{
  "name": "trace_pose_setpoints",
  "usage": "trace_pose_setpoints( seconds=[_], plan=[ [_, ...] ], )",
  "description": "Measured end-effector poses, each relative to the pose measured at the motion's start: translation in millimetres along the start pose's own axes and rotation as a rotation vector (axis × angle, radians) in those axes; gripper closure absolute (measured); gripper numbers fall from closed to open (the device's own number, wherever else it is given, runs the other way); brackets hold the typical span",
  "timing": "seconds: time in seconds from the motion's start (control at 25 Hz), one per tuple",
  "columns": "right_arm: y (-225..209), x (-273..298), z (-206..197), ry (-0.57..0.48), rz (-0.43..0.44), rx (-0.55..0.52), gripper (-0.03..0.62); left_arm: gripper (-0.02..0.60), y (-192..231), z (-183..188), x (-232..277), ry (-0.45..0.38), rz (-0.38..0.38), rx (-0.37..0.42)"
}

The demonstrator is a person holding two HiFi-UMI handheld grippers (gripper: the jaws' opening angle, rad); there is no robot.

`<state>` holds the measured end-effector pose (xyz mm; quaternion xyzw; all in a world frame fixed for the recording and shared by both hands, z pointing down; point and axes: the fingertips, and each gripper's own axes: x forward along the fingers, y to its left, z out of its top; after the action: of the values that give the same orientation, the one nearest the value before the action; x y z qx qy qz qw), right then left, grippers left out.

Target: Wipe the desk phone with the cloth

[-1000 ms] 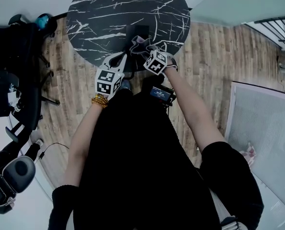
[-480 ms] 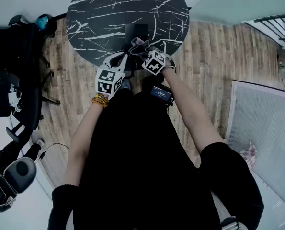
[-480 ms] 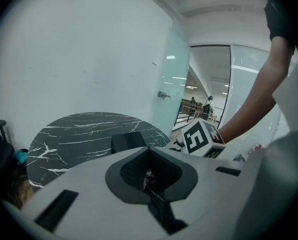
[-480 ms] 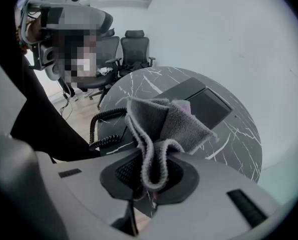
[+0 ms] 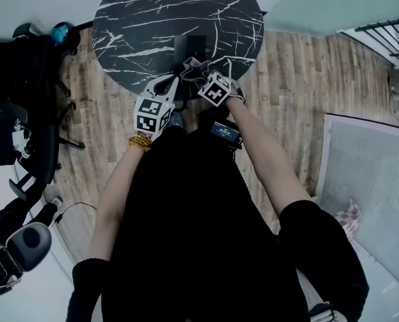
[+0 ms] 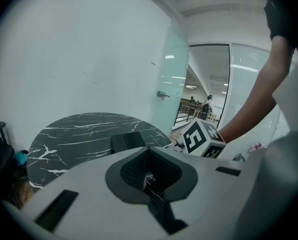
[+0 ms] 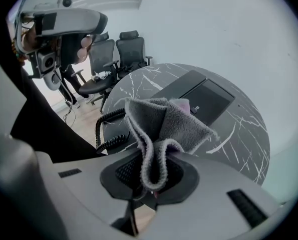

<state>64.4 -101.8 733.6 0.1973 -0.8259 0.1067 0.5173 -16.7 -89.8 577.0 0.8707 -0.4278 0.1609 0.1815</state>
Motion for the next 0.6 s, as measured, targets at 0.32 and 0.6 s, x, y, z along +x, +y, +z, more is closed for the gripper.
trace_pose_setpoints(
  seconds=[0.32,0.6],
  plan=[
    [-5,-29,22,-0.148,0.083,0.246,0.539,0.568,6,24,-4,-0.059,0.015,0.002],
    [-28,-96,84,-0.426,-0.012,0.334,0.539,0.568,13,90,-18,-0.193,0.045,0.088]
  ],
)
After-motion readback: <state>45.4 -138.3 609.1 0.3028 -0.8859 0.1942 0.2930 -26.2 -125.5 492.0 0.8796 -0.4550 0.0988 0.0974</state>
